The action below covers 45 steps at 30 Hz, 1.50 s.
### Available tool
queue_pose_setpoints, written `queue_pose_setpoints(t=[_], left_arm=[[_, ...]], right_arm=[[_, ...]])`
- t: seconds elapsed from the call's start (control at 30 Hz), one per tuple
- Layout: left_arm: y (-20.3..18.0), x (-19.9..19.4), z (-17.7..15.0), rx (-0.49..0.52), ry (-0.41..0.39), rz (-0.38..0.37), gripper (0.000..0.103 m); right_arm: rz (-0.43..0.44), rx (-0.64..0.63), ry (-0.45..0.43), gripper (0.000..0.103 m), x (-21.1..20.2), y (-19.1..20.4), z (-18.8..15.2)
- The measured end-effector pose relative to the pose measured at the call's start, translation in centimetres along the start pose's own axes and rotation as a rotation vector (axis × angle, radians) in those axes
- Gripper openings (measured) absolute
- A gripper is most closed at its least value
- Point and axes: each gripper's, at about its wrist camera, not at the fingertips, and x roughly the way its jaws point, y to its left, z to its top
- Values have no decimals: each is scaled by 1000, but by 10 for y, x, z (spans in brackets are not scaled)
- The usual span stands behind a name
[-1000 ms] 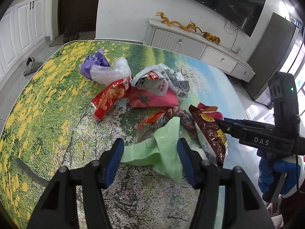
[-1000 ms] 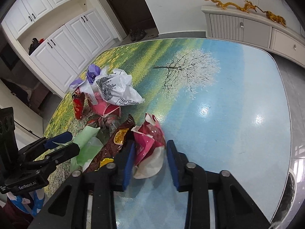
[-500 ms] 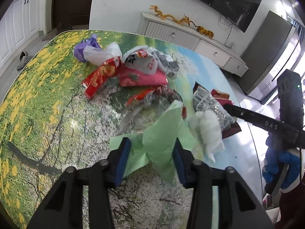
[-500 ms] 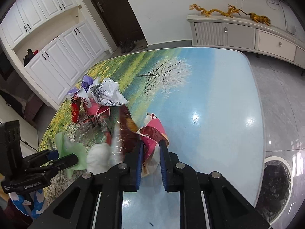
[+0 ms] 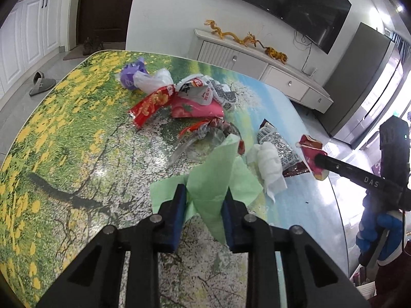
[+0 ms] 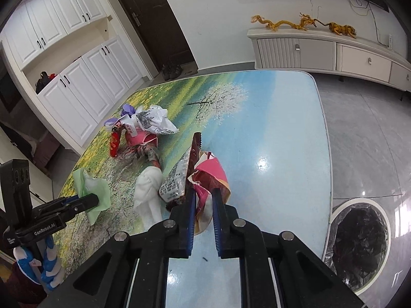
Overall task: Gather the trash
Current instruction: 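Carry both items to the trash bin and open both tools to release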
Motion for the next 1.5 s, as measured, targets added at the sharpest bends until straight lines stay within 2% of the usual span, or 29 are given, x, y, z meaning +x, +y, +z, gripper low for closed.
queue_pose_setpoints(t=[0.33, 0.73, 0.93, 1.1, 1.33, 1.5], left_arm=[[-9, -37, 3, 10, -75, 3, 25], [-87, -46, 36, 128, -107, -107, 24], [-160, -22, 55, 267, -72, -161, 24], [-233, 9, 63, 390, -32, -210, 25], [-325, 79, 53, 491, 99, -254, 25], [-365, 124, 41, 503, 182, -267, 26]], right_arm=[[-25, 21, -99, 11, -48, -9, -11], [-104, 159, -273, 10, -125, -69, -28], [-171, 257, -334, 10, -154, -112, -46], [-197, 328, -338, 10, -163, -146, -62], [-203, 414, -276, 10, -142, -191, -77], [-213, 478, -207, 13, -117, -225, -86]])
